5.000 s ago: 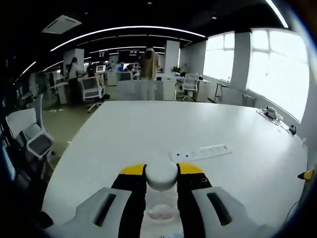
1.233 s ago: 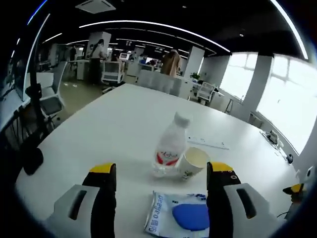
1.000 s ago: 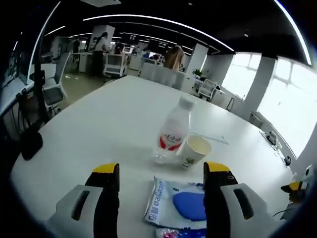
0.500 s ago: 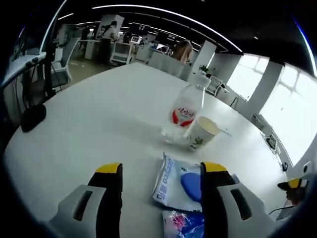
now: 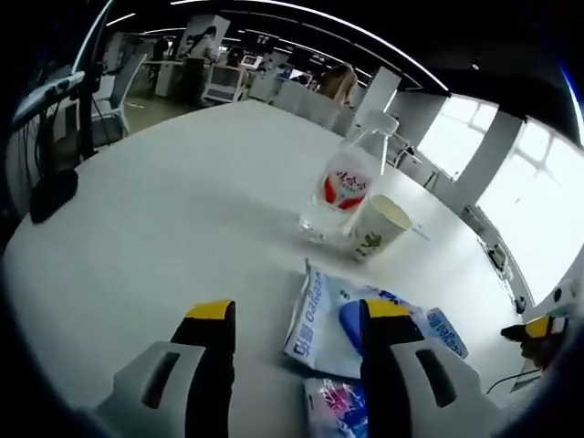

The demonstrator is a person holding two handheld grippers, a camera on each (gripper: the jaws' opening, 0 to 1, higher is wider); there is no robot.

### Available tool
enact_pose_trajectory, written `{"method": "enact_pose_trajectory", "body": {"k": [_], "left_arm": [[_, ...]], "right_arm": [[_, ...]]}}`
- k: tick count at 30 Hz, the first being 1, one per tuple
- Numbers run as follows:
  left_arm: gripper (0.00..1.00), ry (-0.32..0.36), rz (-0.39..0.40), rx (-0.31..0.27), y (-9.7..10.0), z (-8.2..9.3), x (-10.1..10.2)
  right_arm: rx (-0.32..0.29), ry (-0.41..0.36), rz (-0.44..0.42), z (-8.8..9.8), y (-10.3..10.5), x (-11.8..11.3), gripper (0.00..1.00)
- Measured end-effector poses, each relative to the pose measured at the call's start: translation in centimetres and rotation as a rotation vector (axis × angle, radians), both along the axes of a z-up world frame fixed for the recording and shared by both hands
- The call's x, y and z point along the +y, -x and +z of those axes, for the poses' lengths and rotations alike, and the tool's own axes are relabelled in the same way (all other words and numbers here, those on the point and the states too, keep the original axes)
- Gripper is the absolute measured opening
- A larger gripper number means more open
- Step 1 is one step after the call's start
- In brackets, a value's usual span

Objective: Arrange the tabletop items into an orderly group along one side of the table until the central work area is clear of visible clutter.

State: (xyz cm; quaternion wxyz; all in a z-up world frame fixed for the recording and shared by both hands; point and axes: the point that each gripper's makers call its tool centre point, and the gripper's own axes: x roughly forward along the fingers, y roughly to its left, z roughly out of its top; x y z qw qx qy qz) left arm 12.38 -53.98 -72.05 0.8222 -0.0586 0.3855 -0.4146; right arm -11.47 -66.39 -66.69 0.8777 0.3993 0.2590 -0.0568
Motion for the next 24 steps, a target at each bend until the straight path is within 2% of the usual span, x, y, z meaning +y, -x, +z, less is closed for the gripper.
{"method": "enact_pose_trajectory", "body": {"k": [2,7,9,11,16,17,18,20,24], "left_arm": [[0.51,0.003,-0.001,0.010,0.1,-0.3,0.0],[0.48,-0.004,-0.002,0.009,-0.1,-1.0,0.4],[0.45,0.003,-0.008,0.015,-0.1,-1.0,0.5],[0.43,0.003,-0.008,0.026,-0.1,-1.3,0.6],[0.43,0.004,-0.005,0.053,0.0,-2.2,0.4],[0.43,0.003,0.003,0.063,0.1,-2.4,0.4],[0.44,0.006,0.007,0.064,0.0,-2.5,0.4],[0.42,0.012,0.017,0.076,0.1,-2.7,0.4],[0.31,0.023,0.015,0.095,0.6,-2.9,0.2]], "right_arm": [[0.012,0.001,0.054,-0.5,-1.1,0.8,0.38],[0.046,-0.093,0.042,-2.4,-3.9,1.3,0.38],[0.074,-0.099,0.066,-3.2,-4.7,1.7,0.39],[0.089,-0.062,0.103,-3.5,-5.2,2.0,0.39],[0.146,-0.081,0.149,-5.3,-5.8,2.9,0.39],[0.164,-0.060,0.191,-5.8,-5.7,3.2,0.39],[0.175,-0.045,0.197,-6.0,-5.6,3.3,0.39],[0.189,-0.043,0.175,-6.2,-5.7,3.2,0.37],[0.185,-0.060,0.158,-6.4,-6.3,3.5,0.33]]}}
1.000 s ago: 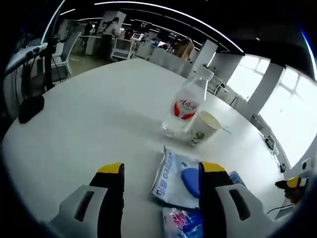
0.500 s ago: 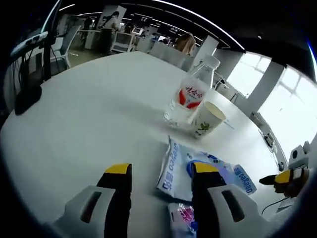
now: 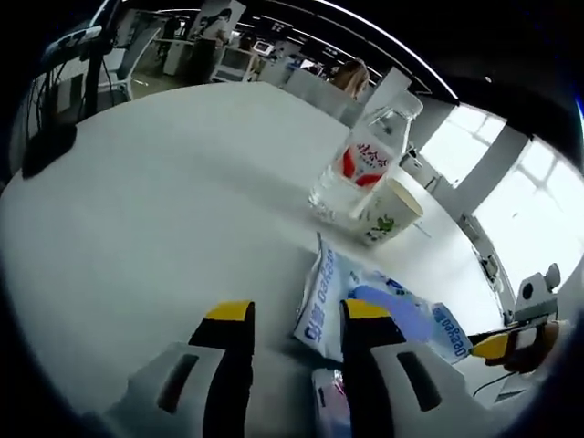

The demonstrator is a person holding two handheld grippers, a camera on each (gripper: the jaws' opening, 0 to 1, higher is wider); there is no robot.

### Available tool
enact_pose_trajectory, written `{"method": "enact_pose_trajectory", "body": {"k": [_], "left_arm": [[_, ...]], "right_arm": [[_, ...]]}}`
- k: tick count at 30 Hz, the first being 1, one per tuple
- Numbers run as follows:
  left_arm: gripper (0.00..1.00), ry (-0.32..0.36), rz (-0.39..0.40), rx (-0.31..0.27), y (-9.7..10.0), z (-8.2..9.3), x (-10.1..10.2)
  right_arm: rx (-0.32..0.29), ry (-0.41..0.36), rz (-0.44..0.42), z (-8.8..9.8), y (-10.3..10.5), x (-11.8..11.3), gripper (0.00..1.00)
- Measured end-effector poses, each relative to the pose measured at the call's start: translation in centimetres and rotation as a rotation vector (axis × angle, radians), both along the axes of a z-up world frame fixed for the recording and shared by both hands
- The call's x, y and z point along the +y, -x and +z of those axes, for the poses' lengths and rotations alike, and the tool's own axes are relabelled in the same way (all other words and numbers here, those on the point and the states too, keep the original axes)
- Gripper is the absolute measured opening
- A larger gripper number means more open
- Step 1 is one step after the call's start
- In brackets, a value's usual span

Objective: Arrange the tabletop items into an orderly group along one side of the table until the central work area is clear of visible clutter.

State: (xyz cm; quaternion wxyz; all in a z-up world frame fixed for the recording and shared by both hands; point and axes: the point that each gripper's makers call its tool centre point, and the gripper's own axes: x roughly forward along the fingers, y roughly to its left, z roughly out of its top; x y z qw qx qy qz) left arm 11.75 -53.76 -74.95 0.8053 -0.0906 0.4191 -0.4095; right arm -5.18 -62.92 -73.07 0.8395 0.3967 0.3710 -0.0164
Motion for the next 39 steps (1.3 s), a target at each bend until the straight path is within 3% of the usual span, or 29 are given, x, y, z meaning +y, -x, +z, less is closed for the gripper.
{"method": "enact_pose_trajectory", "body": {"k": [3,6,9,14,17,18,23,30,39], "left_arm": [[0.20,0.022,-0.007,0.011,0.5,-0.2,-0.2],[0.12,0.023,-0.029,0.013,0.9,-0.3,-0.4],[0.10,0.043,-0.027,0.021,1.1,-0.2,-0.4],[0.06,0.085,-0.019,0.044,1.2,0.4,-0.5],[0.01,0.090,-0.060,-0.019,1.4,1.3,-0.8],[0.00,0.078,-0.063,-0.065,1.2,1.7,-0.8],[0.00,0.117,-0.066,-0.109,1.6,3.6,-1.5],[0.00,0.161,-0.089,-0.102,2.6,5.0,-2.9],[0.00,0.172,-0.196,-0.104,6.4,6.1,-6.0]], "right_arm": [[0.003,0.002,0.007,-0.3,-0.3,0.3,0.30],[0.011,0.053,0.013,-0.7,-0.2,-0.2,0.16],[-0.004,0.042,-0.031,-0.3,-0.6,-0.5,0.09],[-0.001,0.075,-0.010,-0.5,-0.5,-0.8,0.02],[-0.018,0.082,-0.023,0.1,-0.4,-1.1,0.01],[-0.026,0.087,-0.025,0.3,-0.4,-1.2,0.00],[-0.064,0.126,-0.033,1.2,-0.1,-1.6,0.00],[-0.105,0.160,-0.059,2.5,1.7,-2.8,0.00],[-0.119,0.207,-0.122,3.3,5.5,-5.3,0.00]]}}
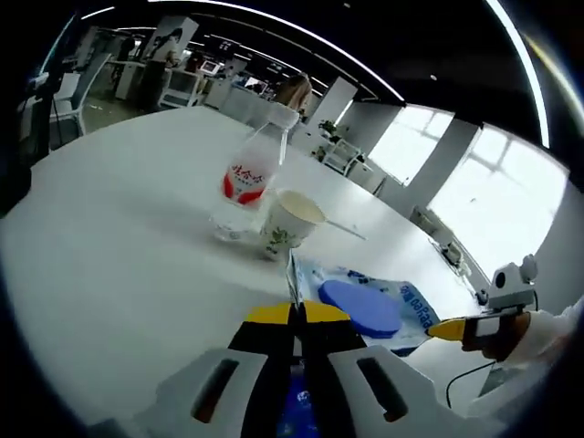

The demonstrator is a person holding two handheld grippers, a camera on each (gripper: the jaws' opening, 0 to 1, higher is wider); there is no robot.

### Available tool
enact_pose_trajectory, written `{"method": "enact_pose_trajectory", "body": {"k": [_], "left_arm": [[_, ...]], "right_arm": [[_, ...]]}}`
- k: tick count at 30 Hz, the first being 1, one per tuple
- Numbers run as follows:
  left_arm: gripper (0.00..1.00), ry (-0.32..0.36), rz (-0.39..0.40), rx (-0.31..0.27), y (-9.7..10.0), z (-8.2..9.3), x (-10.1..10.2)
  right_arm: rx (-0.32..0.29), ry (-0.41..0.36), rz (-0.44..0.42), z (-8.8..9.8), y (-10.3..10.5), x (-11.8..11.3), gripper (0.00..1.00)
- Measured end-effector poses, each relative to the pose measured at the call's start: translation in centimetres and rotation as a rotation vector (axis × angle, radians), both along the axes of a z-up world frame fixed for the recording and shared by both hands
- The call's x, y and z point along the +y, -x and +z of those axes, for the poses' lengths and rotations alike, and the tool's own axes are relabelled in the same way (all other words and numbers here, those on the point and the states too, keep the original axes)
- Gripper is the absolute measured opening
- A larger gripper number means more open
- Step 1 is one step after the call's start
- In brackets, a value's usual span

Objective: Arrange the tabletop items into an orderly group along one side of the table until the central work area is clear of visible clutter.

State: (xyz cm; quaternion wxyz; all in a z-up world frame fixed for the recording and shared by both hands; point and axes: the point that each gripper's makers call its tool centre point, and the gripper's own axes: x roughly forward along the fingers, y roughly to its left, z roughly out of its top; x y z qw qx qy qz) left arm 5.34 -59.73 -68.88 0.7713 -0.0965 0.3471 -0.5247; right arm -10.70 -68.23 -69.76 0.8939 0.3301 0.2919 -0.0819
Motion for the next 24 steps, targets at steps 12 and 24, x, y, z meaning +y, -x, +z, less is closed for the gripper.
{"method": "enact_pose_trajectory", "body": {"k": [12,24], "left_arm": [[0.00,0.006,-0.091,-0.004,3.2,0.9,-4.0],[0.00,-0.027,-0.167,-0.029,4.1,0.9,-6.8]], "right_arm": [[-0.025,0.023,-0.099,1.0,3.9,-2.9,0.00],[-0.030,0.067,-0.117,0.7,4.6,-5.2,0.00]]}}
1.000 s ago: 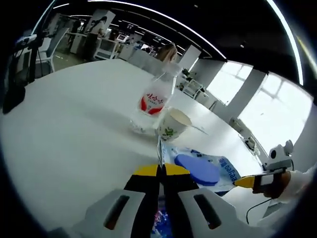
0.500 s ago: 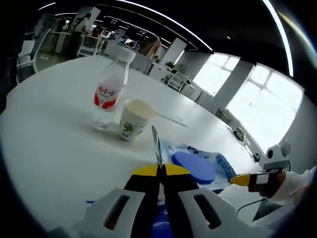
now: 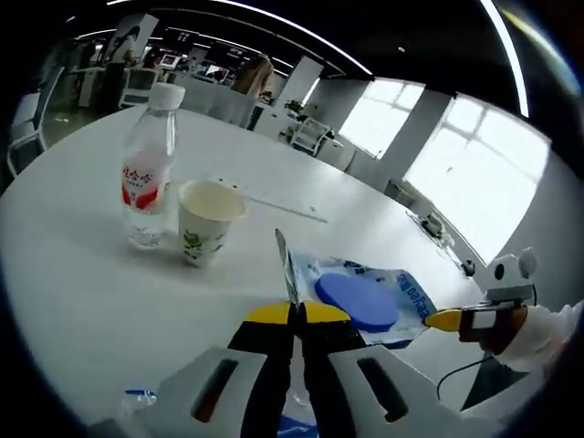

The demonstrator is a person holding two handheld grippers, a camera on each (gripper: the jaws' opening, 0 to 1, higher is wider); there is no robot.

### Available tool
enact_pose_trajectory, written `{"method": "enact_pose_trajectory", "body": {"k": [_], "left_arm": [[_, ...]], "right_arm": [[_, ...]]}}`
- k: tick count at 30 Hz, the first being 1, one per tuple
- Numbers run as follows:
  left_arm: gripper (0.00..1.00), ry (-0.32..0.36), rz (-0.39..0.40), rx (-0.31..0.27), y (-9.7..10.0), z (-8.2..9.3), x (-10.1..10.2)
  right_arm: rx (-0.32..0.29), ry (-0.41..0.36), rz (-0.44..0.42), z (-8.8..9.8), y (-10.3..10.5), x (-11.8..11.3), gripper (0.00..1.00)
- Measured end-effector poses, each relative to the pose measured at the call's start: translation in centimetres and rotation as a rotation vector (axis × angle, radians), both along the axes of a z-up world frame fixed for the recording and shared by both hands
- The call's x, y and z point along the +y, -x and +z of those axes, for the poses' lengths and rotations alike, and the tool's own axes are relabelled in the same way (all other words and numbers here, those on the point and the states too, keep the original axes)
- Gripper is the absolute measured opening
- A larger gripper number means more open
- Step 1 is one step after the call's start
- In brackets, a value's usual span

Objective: Arrange the tabletop items into an orderly group along one side of the table until the central work area is clear of visible clutter.

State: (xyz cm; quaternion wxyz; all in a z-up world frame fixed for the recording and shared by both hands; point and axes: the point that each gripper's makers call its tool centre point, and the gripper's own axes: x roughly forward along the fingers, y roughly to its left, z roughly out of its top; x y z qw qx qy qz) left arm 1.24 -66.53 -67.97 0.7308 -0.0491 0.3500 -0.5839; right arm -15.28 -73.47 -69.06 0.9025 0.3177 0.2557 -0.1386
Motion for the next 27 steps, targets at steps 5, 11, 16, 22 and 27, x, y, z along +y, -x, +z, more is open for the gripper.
{"method": "enact_pose_trajectory", "body": {"k": [5,11,16,22,27], "left_arm": [[0.00,-0.027,-0.033,-0.018,-0.4,-0.8,-1.3],[0.00,-0.079,-0.059,-0.035,-1.7,-2.3,-3.1],[0.00,-0.125,-0.060,-0.050,-3.0,-3.7,-4.1],[0.00,-0.220,-0.107,-0.213,-3.7,-5.6,-4.5],[0.00,-0.240,-0.080,-0.228,-4.1,-6.6,-4.7]], "right_arm": [[0.008,0.011,0.000,-0.4,-0.5,-1.3,0.00],[0.034,0.056,0.026,-1.1,-2.2,-3.3,0.00],[0.060,0.078,0.044,-2.2,-4.0,-4.6,0.00],[0.096,0.089,0.063,-4.3,-4.9,-5.2,0.00],[0.123,0.110,0.057,-5.0,-5.3,-5.9,0.00]]}}
